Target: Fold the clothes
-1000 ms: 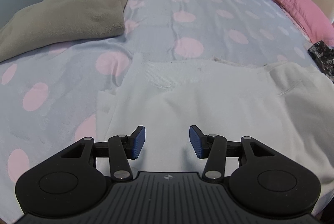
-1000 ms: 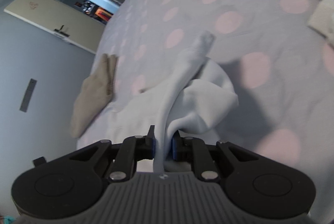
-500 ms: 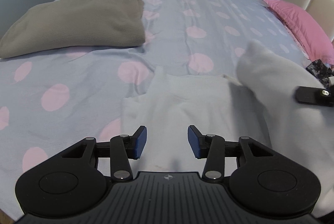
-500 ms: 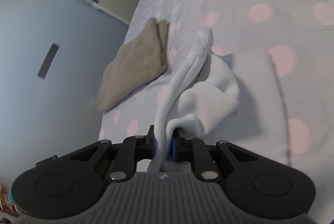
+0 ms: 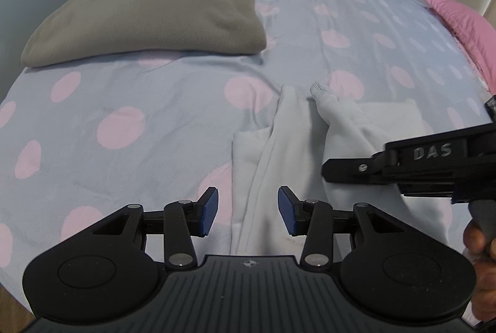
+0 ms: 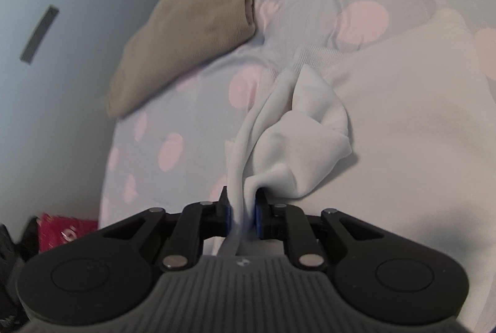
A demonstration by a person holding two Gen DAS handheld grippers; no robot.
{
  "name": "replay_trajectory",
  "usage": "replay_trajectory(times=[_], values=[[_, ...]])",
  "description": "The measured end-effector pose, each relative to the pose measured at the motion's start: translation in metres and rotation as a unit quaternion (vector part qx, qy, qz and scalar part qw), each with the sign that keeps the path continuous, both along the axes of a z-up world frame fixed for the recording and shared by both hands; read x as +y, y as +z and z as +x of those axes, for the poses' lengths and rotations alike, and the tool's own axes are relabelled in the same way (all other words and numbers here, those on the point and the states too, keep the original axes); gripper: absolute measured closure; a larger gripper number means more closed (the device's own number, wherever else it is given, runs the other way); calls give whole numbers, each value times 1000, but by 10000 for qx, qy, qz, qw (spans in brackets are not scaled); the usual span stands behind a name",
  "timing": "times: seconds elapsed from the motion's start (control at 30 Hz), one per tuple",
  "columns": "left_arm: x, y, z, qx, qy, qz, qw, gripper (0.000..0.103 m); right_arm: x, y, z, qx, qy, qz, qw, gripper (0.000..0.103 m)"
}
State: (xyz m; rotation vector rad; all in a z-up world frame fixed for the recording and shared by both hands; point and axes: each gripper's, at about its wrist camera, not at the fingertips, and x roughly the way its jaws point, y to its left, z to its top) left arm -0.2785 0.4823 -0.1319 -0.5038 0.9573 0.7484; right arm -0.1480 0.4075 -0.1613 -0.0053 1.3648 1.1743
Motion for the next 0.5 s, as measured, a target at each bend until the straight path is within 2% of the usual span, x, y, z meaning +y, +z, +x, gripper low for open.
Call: replay_trajectory(times=[0.27,0.33,0.37,0.43,0.5], values=[[-1,-11,0,459,-14,41,9989,63,21,-18,-22,-66,406,-265,9988,85],[-1,-11,-2,483,25,51,9988,63,23,-22,-22,-53,400,-279,9988,78],[0,-11,-3,474,45,59,9989,63,21,-21,-20,48,372,-239,9990,69],[0,-8,-6,432,72,87,9990,63,16,-14,-16,218,360,-85,9991,58],[0,-4,-7,373,78,119,9992,63,8,0,-13,213,386,126,9989,58]])
